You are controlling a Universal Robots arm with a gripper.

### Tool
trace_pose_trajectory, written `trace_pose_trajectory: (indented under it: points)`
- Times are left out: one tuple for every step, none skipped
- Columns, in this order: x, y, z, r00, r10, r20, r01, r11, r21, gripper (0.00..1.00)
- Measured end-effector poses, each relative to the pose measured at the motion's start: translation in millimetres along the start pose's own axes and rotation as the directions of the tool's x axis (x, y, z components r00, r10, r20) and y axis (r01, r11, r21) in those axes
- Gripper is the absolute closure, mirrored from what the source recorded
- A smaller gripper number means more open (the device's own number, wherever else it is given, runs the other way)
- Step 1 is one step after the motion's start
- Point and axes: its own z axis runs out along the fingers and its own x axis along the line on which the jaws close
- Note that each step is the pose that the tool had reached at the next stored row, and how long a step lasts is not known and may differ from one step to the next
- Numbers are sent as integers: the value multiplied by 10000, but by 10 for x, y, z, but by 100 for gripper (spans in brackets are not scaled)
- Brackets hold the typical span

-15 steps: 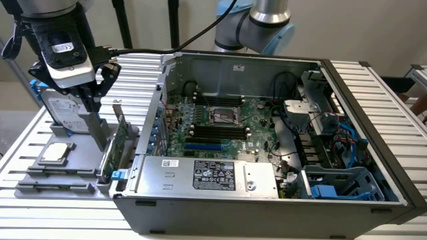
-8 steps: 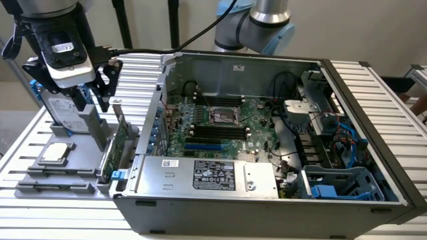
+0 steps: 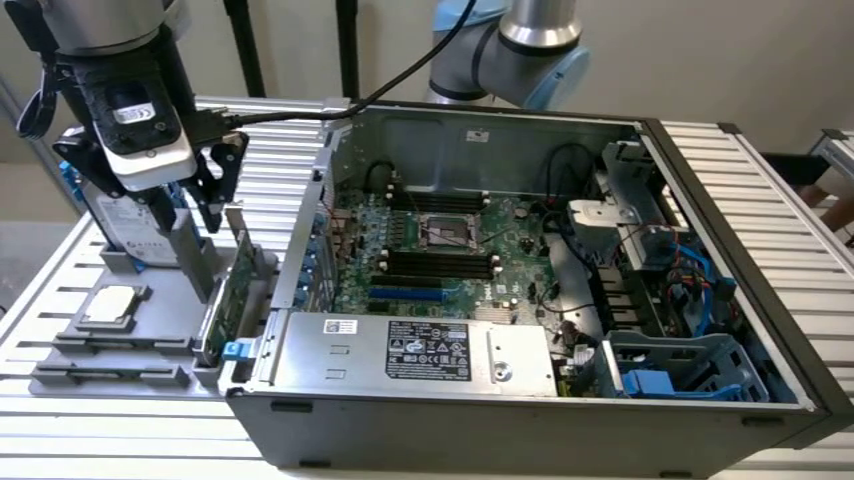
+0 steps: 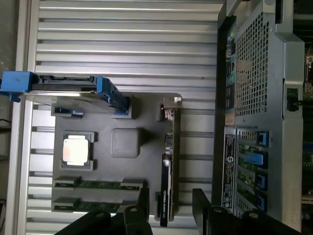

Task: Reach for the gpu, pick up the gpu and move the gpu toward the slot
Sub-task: 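Pick up the gpu and move the gpu toward the slot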

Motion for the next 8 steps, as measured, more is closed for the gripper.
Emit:
trace_pose_trajectory:
  points:
    - [0,-1,18,10000,0,1,0,10000,0,52]
    - [0,-1,36,10000,1,0,-1,10000,1,52]
    - [-1,-2,54,10000,0,1,0,10000,1,52]
    - [-1,-3,72,10000,0,1,0,10000,0,52]
    - [-1,-3,90,10000,0,1,0,10000,1,52]
    - [-1,-4,108,10000,1,1,-1,10000,1,52]
    - [-2,-5,126,10000,0,1,0,10000,1,52]
    - [-2,-6,145,10000,0,1,0,10000,1,52]
